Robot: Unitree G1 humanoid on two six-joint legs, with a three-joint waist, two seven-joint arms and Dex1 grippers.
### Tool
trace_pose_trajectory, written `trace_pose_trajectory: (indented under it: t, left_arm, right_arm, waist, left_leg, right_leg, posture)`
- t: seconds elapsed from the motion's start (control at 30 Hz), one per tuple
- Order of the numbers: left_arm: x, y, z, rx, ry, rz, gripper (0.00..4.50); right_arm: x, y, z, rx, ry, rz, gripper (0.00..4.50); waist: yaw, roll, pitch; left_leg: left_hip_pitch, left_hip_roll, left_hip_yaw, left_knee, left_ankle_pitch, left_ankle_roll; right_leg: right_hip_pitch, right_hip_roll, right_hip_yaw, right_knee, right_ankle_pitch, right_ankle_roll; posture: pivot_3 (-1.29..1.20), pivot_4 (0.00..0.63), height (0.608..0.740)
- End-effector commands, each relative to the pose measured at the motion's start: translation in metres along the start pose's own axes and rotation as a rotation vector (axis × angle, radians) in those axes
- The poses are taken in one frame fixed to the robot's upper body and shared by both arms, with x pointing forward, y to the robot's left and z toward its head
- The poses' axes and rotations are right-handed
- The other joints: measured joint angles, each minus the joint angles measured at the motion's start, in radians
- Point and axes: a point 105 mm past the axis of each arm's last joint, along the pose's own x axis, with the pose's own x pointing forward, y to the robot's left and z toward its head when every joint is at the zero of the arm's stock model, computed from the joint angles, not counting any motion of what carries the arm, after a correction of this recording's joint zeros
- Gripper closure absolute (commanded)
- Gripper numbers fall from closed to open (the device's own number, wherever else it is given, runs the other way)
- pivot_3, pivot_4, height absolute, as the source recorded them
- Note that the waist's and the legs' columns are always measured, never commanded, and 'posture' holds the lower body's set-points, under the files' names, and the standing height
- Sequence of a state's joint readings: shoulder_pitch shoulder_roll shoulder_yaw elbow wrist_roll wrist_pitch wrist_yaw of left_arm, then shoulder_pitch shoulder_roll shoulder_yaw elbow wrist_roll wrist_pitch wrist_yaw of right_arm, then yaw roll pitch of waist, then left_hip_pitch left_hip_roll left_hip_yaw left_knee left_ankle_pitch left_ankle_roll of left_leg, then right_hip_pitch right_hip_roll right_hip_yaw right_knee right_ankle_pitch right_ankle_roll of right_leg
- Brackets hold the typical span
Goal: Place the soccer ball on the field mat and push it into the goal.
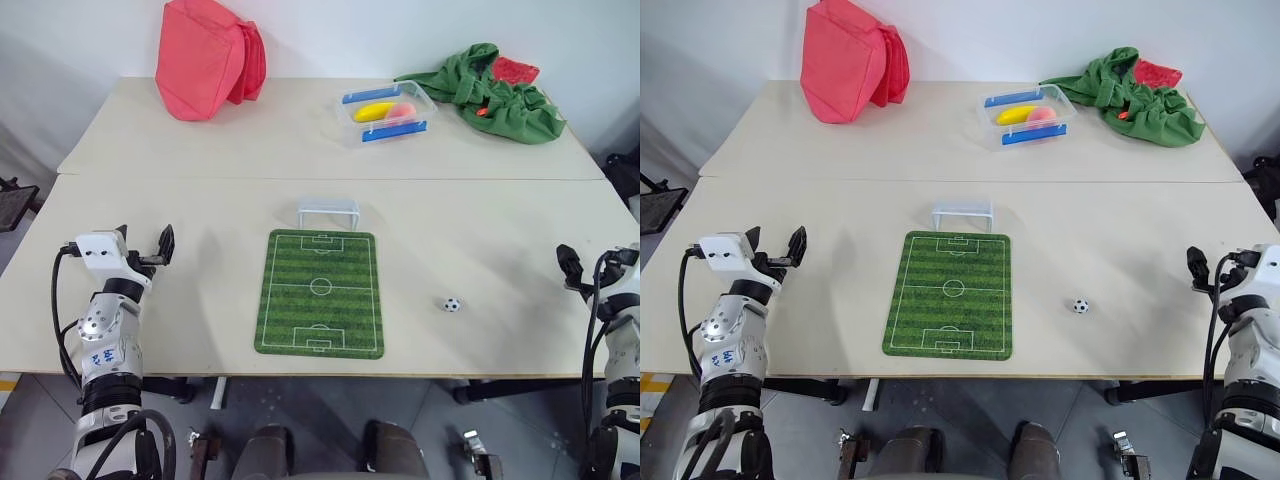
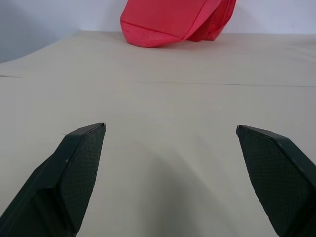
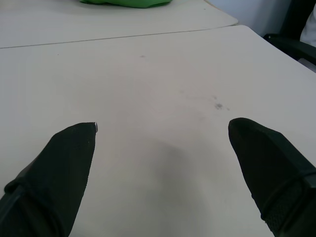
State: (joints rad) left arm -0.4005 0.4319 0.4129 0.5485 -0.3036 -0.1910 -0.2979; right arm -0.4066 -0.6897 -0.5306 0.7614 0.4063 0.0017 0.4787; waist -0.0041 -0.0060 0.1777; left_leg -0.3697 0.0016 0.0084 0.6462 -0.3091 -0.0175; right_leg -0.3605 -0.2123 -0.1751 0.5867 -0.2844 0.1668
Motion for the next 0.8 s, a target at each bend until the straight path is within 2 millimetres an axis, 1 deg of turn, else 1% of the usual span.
trace_pose_trajectory:
  t: [0.03,0.13,0.23,0.33,0.4,0.47,0.5,0.53,0.57,0.6,0.63,0.7,0.8]
  left_arm:
    - [0.002,0.001,0.011,0.049,-0.022,-0.002,0.00]
    - [0.003,0.001,0.012,-0.003,-0.025,0.006,0.00]
    - [0.003,-0.001,0.018,0.011,-0.040,-0.030,0.00]
    - [0.005,0.001,0.022,0.013,-0.042,-0.039,0.00]
    - [0.009,-0.001,0.025,0.026,-0.029,-0.068,0.00]
    - [0.012,-0.005,0.024,0.050,0.003,-0.114,0.00]
    - [0.014,-0.011,0.027,0.052,0.012,-0.168,0.00]
    - [0.012,-0.023,0.035,0.064,-0.014,-0.276,0.00]
    - [0.010,-0.031,0.041,0.073,-0.035,-0.352,0.00]
    - [0.008,-0.037,0.042,0.075,-0.028,-0.420,0.00]
    - [0.007,-0.040,0.043,0.075,-0.020,-0.456,0.00]
    - [-0.001,-0.053,0.046,0.067,-0.026,-0.591,0.00]
    - [-0.014,-0.065,0.045,0.077,-0.008,-0.741,0.00]
  right_arm:
    - [-0.004,-0.010,0.014,-0.025,-0.032,-0.012,0.02]
    - [-0.005,-0.011,0.017,-0.037,-0.039,-0.013,0.02]
    - [-0.007,-0.008,0.025,-0.070,-0.053,0.007,0.02]
    - [-0.008,-0.003,0.034,-0.113,-0.061,0.035,0.02]
    - [-0.007,0.008,0.043,-0.163,-0.066,0.090,0.02]
    - [-0.007,0.024,0.054,-0.203,-0.074,0.163,0.02]
    - [-0.008,0.041,0.062,-0.224,-0.082,0.241,0.02]
    - [-0.011,0.060,0.067,-0.242,-0.073,0.336,0.02]
    - [-0.014,0.073,0.070,-0.251,-0.062,0.399,0.02]
    - [-0.019,0.093,0.068,-0.272,-0.033,0.507,0.02]
    - [-0.023,0.104,0.066,-0.283,-0.010,0.571,0.02]
    - [-0.037,0.131,0.054,-0.334,0.075,0.747,0.02]
    - [-0.052,0.151,0.037,-0.374,0.184,0.900,0.02]
  waist:
    - [0.000,0.000,0.000]
    - [0.001,0.000,0.000]
    - [0.001,0.000,0.000]
    - [0.001,0.000,0.000]
    - [0.000,0.000,0.000]
    - [-0.001,0.000,0.000]
    - [-0.001,0.000,0.000]
    - [-0.001,0.001,0.000]
    - [-0.001,0.001,0.000]
    - [-0.001,0.001,0.000]
    - [0.002,0.001,0.000]
    - [0.003,0.001,0.001]
    - [0.006,0.001,0.001]
  left_leg:
    - [0.000,0.000,0.000,0.000,0.000,0.000]
    - [0.000,0.000,0.000,0.000,0.000,0.000]
    - [0.000,0.000,0.000,0.000,0.000,0.000]
    - [0.000,0.000,0.000,0.000,0.000,0.000]
    - [0.000,0.000,0.000,0.000,0.000,0.000]
    - [0.000,0.000,0.001,0.000,0.000,0.000]
    - [0.000,0.000,0.001,0.000,0.000,0.000]
    - [0.000,0.000,0.001,0.001,0.000,0.000]
    - [0.000,0.000,0.001,0.000,0.000,0.000]
    - [0.000,0.000,0.001,0.000,0.000,0.000]
    - [0.000,0.000,0.001,0.000,0.000,0.000]
    - [0.000,0.001,0.001,0.000,0.000,0.000]
    - [0.000,0.001,0.001,0.001,-0.001,0.000]
  right_leg:
    - [0.000,0.000,0.000,0.000,0.000,0.000]
    - [0.000,0.000,0.000,0.000,0.000,0.000]
    - [0.000,0.000,0.000,0.000,0.000,0.000]
    - [0.000,0.000,0.000,0.000,0.000,0.000]
    - [0.000,0.000,0.000,0.000,0.000,0.000]
    - [0.000,0.000,0.001,0.000,0.000,0.000]
    - [0.000,0.000,0.001,0.000,0.000,0.000]
    - [0.000,0.000,0.001,0.001,0.000,0.000]
    - [-0.001,0.000,0.001,0.001,0.000,0.000]
    - [-0.001,0.000,0.001,0.001,0.000,0.000]
    - [-0.001,0.000,0.001,0.001,0.000,0.000]
    - [-0.001,0.001,0.001,0.001,0.000,0.000]
    - [-0.001,0.001,0.001,0.000,0.000,0.000]
  posture:
    - [0.00,0.150,0.740]
    - [0.00,0.150,0.740]
    - [0.00,0.150,0.740]
    - [0.00,0.150,0.740]
    - [0.00,0.150,0.740]
    - [0.00,0.150,0.740]
    - [0.00,0.150,0.740]
    - [0.00,0.150,0.740]
    - [0.00,0.150,0.740]
    - [0.00,0.150,0.740]
    - [0.00,0.150,0.740]
    - [0.00,0.150,0.740]
    - [0.00,0.150,0.740]
